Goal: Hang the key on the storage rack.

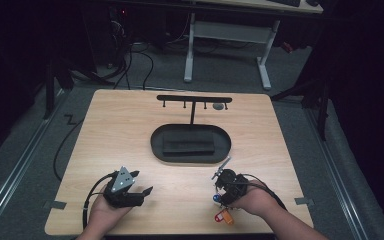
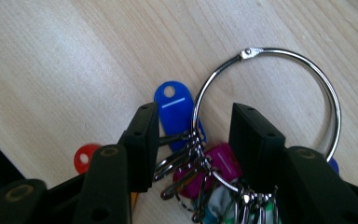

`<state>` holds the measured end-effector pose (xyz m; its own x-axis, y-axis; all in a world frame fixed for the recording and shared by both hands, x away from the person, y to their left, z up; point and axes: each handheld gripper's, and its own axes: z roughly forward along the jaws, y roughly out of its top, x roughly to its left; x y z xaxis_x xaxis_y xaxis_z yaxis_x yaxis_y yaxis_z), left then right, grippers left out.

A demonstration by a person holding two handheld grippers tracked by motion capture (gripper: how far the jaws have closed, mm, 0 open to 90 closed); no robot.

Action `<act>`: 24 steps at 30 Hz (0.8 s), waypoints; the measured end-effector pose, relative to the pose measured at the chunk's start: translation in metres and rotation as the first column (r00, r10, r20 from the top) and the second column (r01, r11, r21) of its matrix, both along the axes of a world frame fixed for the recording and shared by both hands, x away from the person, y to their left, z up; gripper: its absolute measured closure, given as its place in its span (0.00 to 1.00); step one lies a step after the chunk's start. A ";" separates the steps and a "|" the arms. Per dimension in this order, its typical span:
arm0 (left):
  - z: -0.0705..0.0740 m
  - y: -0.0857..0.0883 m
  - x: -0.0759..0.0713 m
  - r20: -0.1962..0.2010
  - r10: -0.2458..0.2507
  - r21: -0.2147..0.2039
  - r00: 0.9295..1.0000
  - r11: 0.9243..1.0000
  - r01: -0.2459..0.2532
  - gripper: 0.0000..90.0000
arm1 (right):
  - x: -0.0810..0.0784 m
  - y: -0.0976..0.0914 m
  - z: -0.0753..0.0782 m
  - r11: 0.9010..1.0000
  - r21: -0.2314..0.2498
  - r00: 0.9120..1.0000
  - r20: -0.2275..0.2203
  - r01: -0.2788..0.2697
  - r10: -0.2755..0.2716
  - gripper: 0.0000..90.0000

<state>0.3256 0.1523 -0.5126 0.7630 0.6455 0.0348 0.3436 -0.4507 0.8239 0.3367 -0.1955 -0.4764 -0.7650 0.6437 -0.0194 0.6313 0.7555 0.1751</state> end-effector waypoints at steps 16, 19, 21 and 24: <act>0.002 0.007 -0.002 -0.006 0.000 -0.048 1.000 0.999 -0.001 0.30 | 0.024 0.019 -0.007 0.996 -0.078 0.994 -0.100 0.032 -0.040 0.74; 0.002 0.006 -0.002 -0.002 -0.004 -0.039 1.000 0.999 0.004 0.30 | 0.027 0.022 -0.009 0.996 -0.085 0.992 -0.121 0.030 -0.041 0.76; 0.003 0.005 -0.002 0.003 -0.009 -0.038 1.000 0.999 0.009 0.30 | 0.027 0.022 -0.010 0.993 -0.077 0.983 -0.154 0.084 -0.095 0.77; 0.003 0.004 -0.001 0.006 -0.011 -0.037 1.000 0.999 0.011 0.31 | 0.033 0.019 -0.011 0.992 -0.061 0.972 -0.199 0.111 -0.122 0.78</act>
